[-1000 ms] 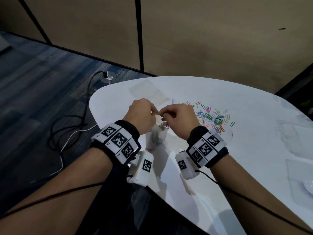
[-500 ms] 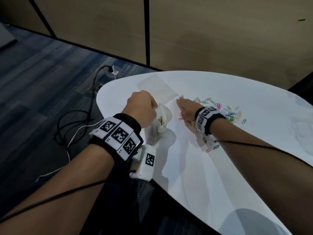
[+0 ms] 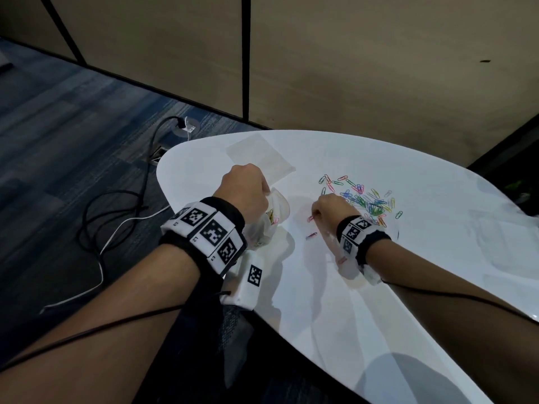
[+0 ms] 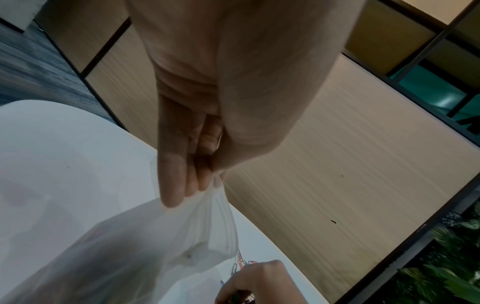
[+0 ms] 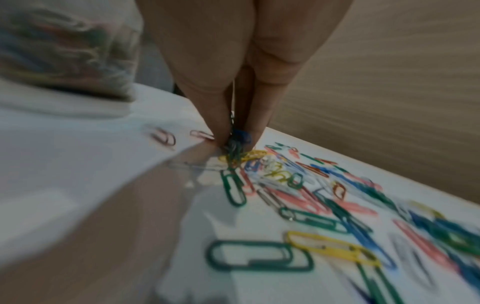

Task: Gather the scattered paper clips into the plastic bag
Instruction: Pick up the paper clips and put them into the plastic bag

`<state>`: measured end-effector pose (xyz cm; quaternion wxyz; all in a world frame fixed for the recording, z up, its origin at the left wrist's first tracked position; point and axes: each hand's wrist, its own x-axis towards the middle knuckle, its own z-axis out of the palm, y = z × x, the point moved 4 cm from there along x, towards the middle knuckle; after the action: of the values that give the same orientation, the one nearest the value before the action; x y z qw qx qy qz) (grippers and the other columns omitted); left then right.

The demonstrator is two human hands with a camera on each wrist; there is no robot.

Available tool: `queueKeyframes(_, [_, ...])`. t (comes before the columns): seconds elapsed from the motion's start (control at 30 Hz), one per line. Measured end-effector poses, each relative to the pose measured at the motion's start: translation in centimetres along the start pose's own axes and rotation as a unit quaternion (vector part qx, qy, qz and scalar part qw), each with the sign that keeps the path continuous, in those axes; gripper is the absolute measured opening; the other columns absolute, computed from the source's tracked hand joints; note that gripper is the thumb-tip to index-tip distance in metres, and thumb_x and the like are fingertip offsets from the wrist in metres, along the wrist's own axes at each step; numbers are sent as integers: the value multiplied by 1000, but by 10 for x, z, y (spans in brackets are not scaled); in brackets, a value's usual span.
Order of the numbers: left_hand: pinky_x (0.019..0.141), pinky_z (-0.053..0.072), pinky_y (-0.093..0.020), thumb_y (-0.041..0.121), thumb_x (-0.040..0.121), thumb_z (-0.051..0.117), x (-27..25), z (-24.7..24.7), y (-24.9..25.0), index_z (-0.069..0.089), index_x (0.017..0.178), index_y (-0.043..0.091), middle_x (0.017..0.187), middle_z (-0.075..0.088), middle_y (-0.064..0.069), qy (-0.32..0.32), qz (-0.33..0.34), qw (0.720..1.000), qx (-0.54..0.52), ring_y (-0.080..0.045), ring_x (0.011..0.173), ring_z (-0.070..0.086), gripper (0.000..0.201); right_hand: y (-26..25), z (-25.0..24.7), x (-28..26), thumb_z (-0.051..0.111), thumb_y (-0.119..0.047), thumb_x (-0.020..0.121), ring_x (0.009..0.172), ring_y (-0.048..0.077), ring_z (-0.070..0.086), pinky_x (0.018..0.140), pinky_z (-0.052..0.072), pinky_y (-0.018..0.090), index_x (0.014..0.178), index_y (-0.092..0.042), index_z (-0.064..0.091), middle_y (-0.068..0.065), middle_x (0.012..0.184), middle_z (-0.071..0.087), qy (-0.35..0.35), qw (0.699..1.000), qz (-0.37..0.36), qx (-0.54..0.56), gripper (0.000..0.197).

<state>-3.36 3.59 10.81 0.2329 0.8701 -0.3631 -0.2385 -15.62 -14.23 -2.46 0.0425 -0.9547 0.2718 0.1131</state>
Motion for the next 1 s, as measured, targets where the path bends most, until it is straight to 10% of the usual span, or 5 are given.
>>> queueKeyframes(0.23, [87, 58, -34, 3, 90, 52, -3, 2, 7, 74, 104, 13, 104, 70, -11, -13, 6, 1000, 8, -31, 93, 70, 28, 36, -53, -34, 77, -9, 80, 76, 15, 70, 78, 56, 18, 90, -10, 79, 1, 82, 73, 149, 878, 222, 398, 10])
queueKeyframes(0.4, [84, 56, -30, 4, 90, 52, -6, 8, 13, 73, 104, 15, 98, 72, -12, -23, 8, 1000, 12, -29, 95, 69, 27, -11, -80, -63, 74, 6, 78, 76, 26, 71, 79, 60, 31, 93, 4, 73, 18, 87, 73, 116, 661, 164, 723, 15])
queueKeyframes(0.5, [88, 56, -32, 5, 90, 54, -9, 10, 16, 74, 103, 16, 98, 72, -12, -20, 6, 1000, 9, -29, 95, 70, 27, -51, -78, -71, 71, 7, 80, 70, 20, 68, 76, 60, 27, 92, 3, 72, 15, 82, 71, 85, 623, 150, 763, 12])
queueKeyframes(0.8, [86, 59, -38, 6, 88, 62, -11, 6, 5, 77, 98, 12, 96, 74, -13, -28, -9, 999, -35, -30, 90, 72, 19, -96, -69, -69, 78, -8, 69, 61, 14, 71, 65, 60, 26, 66, -18, 74, -2, 65, 72, 166, 834, 162, 501, 11])
queueKeyframes(1.0, [83, 61, -39, 4, 87, 61, -14, -2, -5, 78, 95, 13, 95, 74, -12, -15, 3, 999, -30, -31, 86, 72, 20, -114, -82, -65, 64, -1, 79, 82, 14, 70, 79, 56, 23, 93, -14, 78, 2, 90, 76, 97, 924, 61, 363, 24])
